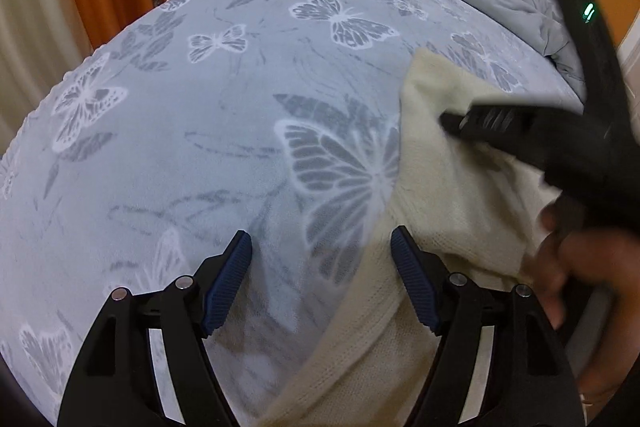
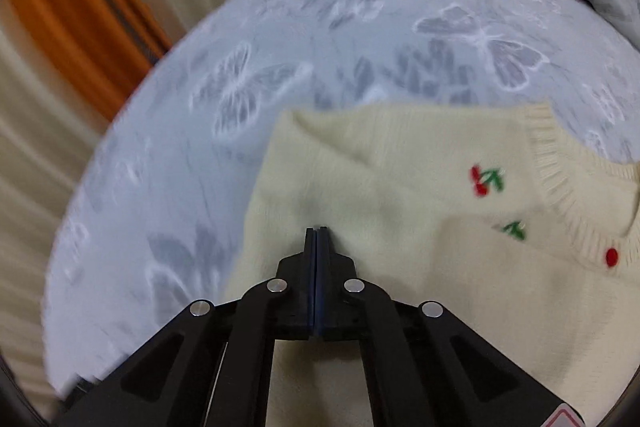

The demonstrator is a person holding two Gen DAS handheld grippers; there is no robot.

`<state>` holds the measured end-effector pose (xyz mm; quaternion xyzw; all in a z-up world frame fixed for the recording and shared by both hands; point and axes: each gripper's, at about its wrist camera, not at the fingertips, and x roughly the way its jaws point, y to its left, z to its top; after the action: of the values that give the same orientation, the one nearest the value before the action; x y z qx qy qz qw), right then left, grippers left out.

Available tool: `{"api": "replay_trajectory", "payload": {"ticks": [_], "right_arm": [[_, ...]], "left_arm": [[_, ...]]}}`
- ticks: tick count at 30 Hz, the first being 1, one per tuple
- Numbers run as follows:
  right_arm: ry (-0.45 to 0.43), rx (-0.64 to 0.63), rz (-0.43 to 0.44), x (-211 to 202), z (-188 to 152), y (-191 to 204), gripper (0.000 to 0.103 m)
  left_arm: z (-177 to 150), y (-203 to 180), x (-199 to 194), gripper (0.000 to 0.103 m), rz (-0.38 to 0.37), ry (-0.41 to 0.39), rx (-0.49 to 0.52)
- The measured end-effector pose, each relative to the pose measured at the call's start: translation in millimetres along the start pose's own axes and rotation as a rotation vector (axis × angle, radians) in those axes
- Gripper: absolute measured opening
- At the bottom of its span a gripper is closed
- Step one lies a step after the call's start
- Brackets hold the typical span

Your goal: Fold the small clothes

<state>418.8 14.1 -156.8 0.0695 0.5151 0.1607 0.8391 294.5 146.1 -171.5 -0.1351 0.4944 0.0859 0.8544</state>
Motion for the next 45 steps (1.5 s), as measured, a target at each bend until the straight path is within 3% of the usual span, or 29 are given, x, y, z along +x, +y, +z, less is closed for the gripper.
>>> {"api": "replay_trajectory", "payload": {"ticks": [2,4,6,9,11,13,15,18,20,21,23,25,26,27,30,32,36,41,43,45], "right_arm": [[-0.05,0.054,0.078,-23.2,-3.1,-7.4,0.0],[-0.128,0.055,0.067,-60.6,-22.3,-25.0,0.0],[-0.16,0.077,0.001,-85.5,-48.1,-54.0,0.0],[-0.152,0.158,-0.187,-112.1,-95.4,-128.3,0.0],[-0.126,0.256,-0.292,-123.7,-129.9,-191.7,0.0],[-0.156,0.336,-0.217,-146.6,-151.1,-224.7,0.0],[-0.183,0.388,-0.247,-169.3,-158.8,-236.4,0.0],[-0.229,0.384,-0.243,-184.5,-156.6,-247.3,0.003],[-0.143,0.393,-0.296,-163.8,-159.1,-268.3,0.0],[-0.162,0.395,-0.279,-168.5,-164.3,-276.4,0.0],[-0.17,0.433,-0.277,-175.9,-160.6,-273.4,0.0],[-0.233,0.41,-0.269,-188.3,-156.7,-256.0,0.001],[-0.231,0.374,-0.299,-183.4,-157.3,-251.2,0.001],[-0.168,0.353,-0.35,-170.2,-160.0,-252.4,0.0],[-0.169,0.372,-0.354,-168.7,-160.4,-252.0,0.0],[-0.205,0.411,-0.305,-181.3,-160.1,-244.8,0.008],[-0.224,0.327,-0.194,-185.6,-138.0,-199.1,0.008],[-0.171,0.17,-0.041,-125.3,-84.2,-110.9,0.009],[-0.118,0.124,-0.058,-95.7,-71.6,-92.3,0.008],[-0.039,0.109,-0.146,-57.4,-65.6,-93.1,0.0]], "left_arm": [[0.9,-1.3,-4.3,0.07,0.004,-0.014,-0.001],[2.2,-5.2,-16.8,0.07,-0.045,-0.047,0.002],[0.9,-13.0,-28.9,0.07,-0.108,-0.072,0.021],[-8.9,-30.5,-34.3,0.076,-0.173,-0.077,0.061],[-16.2,-38.0,-18.4,0.076,-0.146,-0.024,0.085],[-25.5,-38.9,3.3,0.075,-0.081,0.042,0.084],[-28.9,-44.4,2.1,0.075,-0.035,-0.006,0.12],[-31.6,-50.0,4.1,0.076,0.002,-0.01,0.142],[-31.1,-50.0,5.7,0.077,0.003,-0.013,0.144],[-32.1,-51.0,5.3,0.077,0.006,-0.014,0.152],[-32.6,-52.2,4.3,0.078,0.007,-0.017,0.162],[-31.9,-52.1,5.4,0.08,0.007,-0.018,0.168],[-30.3,-52.1,6.0,0.08,0.009,-0.018,0.17],[-30.3,-51.9,6.1,0.08,0.011,-0.019,0.171],[-31.4,-53.6,5.2,0.08,0.017,-0.019,0.175],[-30.1,-51.7,4.6,0.08,0.009,-0.011,0.166],[-29.9,-51.5,4.8,0.08,0.012,-0.005,0.16],[-30.4,-50.7,5.1,0.08,0.013,-0.005,0.17],[-30.1,-51.0,5.9,0.082,0.014,-0.006,0.175],[-30.3,-51.8,7.1,0.083,0.017,-0.011,0.179]]}}
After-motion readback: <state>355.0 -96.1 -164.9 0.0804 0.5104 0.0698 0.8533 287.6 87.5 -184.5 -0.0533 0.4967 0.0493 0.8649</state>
